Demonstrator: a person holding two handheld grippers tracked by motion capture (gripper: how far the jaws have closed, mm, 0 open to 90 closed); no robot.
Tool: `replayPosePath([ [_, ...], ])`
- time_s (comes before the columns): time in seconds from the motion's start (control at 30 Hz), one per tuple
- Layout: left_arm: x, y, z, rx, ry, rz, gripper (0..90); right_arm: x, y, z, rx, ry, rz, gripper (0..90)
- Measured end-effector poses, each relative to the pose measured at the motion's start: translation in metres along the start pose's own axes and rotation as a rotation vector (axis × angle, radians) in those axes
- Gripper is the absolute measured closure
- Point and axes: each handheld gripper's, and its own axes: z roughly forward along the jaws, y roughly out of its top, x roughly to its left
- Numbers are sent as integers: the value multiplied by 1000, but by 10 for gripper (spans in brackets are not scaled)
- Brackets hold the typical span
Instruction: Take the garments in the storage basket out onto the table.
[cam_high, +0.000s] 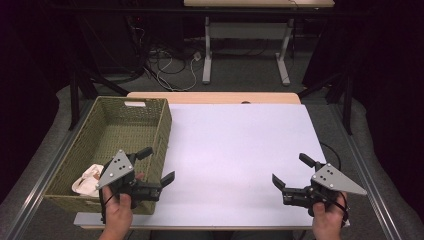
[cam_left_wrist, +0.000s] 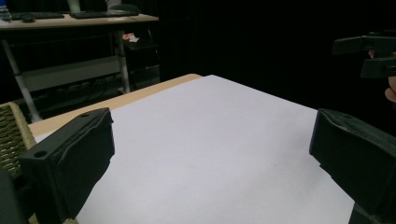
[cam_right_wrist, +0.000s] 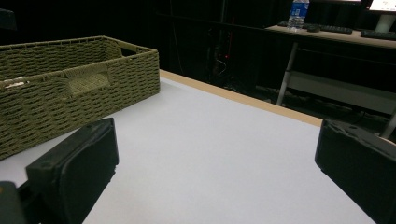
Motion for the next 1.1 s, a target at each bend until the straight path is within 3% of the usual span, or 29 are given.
replayPosePath([
  [0.27,4,5,-7,-10,-6,-28,4,-4,1,5,32,-16,3,0],
  [0.4,9,7,-11,-34,-12,-73,4,-4,5,7,42,-33,-11,0],
  [0.5,15,9,-15,-11,11,-97,4,-7,6,6,54,-36,-32,0],
  [0.57,19,10,-15,23,15,-128,4,-9,4,5,53,-32,-17,0],
  [0.73,29,5,-19,27,-2,-180,4,-13,-7,6,77,-29,-9,0],
  [0.9,34,6,-27,42,59,-165,4,-19,-17,6,80,-25,18,0],
  [1.1,41,10,-41,91,145,-95,4,-24,-26,5,81,-38,42,0],
])
